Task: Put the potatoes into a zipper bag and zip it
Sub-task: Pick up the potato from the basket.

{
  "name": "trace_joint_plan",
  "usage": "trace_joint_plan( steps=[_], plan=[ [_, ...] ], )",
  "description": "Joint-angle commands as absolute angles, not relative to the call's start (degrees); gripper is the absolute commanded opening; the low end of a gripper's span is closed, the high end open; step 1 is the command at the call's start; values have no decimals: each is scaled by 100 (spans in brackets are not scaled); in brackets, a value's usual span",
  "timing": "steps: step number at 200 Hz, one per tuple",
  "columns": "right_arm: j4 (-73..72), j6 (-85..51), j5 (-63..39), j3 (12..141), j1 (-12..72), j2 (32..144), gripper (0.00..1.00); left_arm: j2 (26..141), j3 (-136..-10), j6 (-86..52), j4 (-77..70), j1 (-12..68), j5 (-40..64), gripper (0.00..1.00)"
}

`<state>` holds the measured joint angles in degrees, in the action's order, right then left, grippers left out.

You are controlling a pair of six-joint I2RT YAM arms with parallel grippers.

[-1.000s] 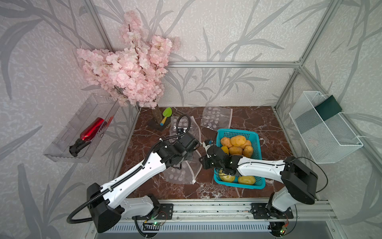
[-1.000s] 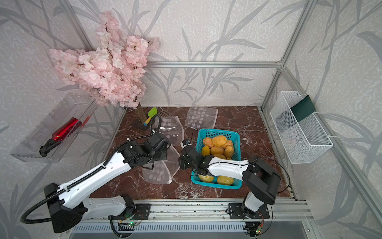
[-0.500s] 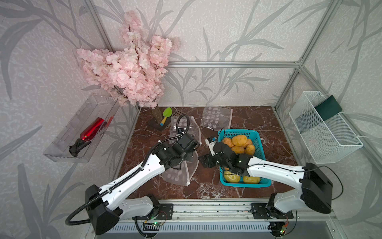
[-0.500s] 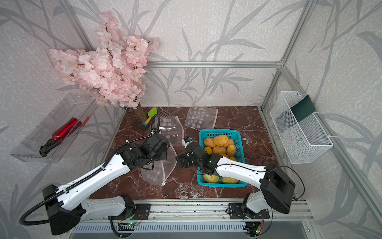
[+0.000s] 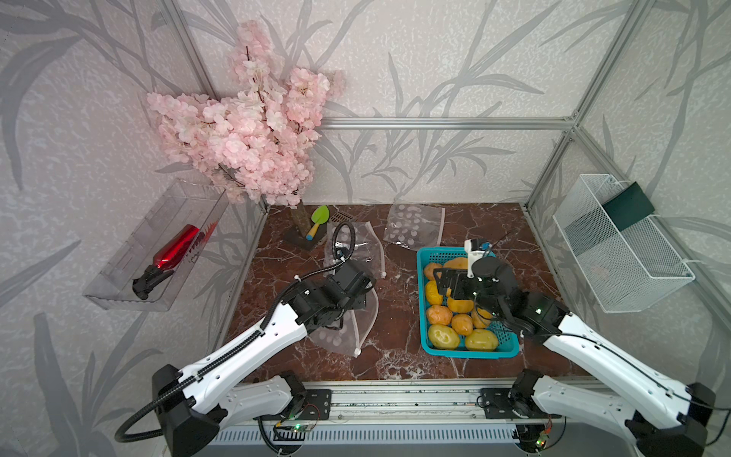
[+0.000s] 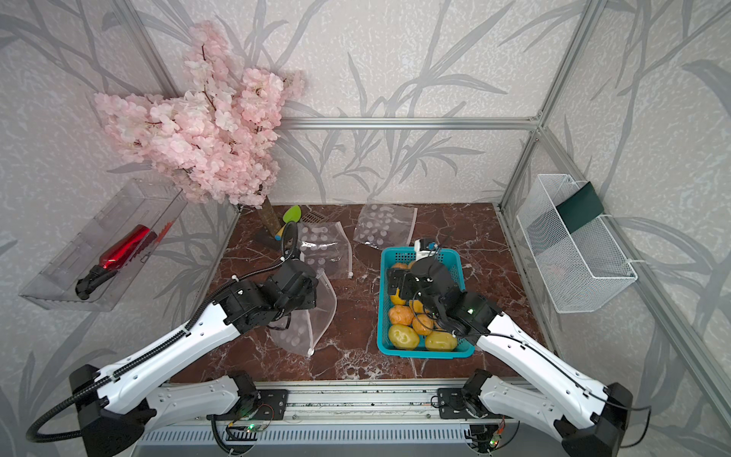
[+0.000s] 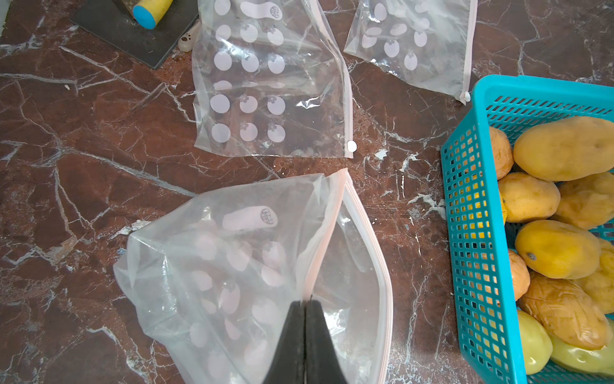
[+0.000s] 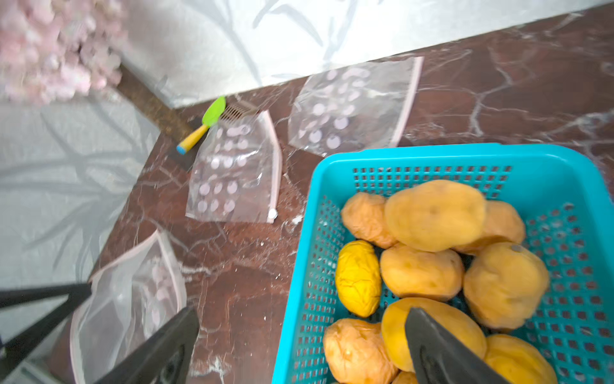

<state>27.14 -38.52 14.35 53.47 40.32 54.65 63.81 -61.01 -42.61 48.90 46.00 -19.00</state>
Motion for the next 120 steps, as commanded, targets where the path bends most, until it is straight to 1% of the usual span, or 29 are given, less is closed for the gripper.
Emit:
trace_joint_plan(
  steps=[1, 14, 30, 40, 48, 59, 65, 78, 94, 120],
  plan=[
    [2535, -4158, 632, 4986, 3321, 5303, 99, 6431, -6090, -4214, 4742, 4605, -1963, 0],
    [2557, -3853, 421, 5177, 2837, 5531, 99, 6442, -6075, -4210, 4690, 4605, -1887, 0],
    [3028, -3466, 490, 5654, 2364, 6046, 100, 6425, -6042, -4202, 4645, 4606, -1872, 0],
    [2908, -3182, 308, 5680, 2136, 6323, 100, 6401, -6029, -4175, 4621, 4606, -1886, 0],
    [2908, -3251, -126, 5672, 1923, 6540, 99, 6391, -6036, -4166, 4613, 4605, -1883, 0],
    [2672, -3109, -1372, 5737, 1550, 6864, 100, 6400, -6065, -4156, 4605, 4605, -1800, 0],
    [2712, -2969, -1680, 5828, 1456, 7038, 99, 6401, -6065, -4140, 4567, 4606, -1726, 0],
    [3095, -2765, -1303, 6082, 1437, 7330, 99, 6424, -6021, -4147, 4523, 4605, -1676, 0],
    [3050, -2620, -816, 6121, 1433, 7579, 99, 6492, -6012, -4175, 4568, 4605, -1692, 0],
    [2910, -2369, -872, 6327, 1424, 8204, 99, 6590, -6046, -4175, 4562, 4605, -1664, 0]
  ],
)
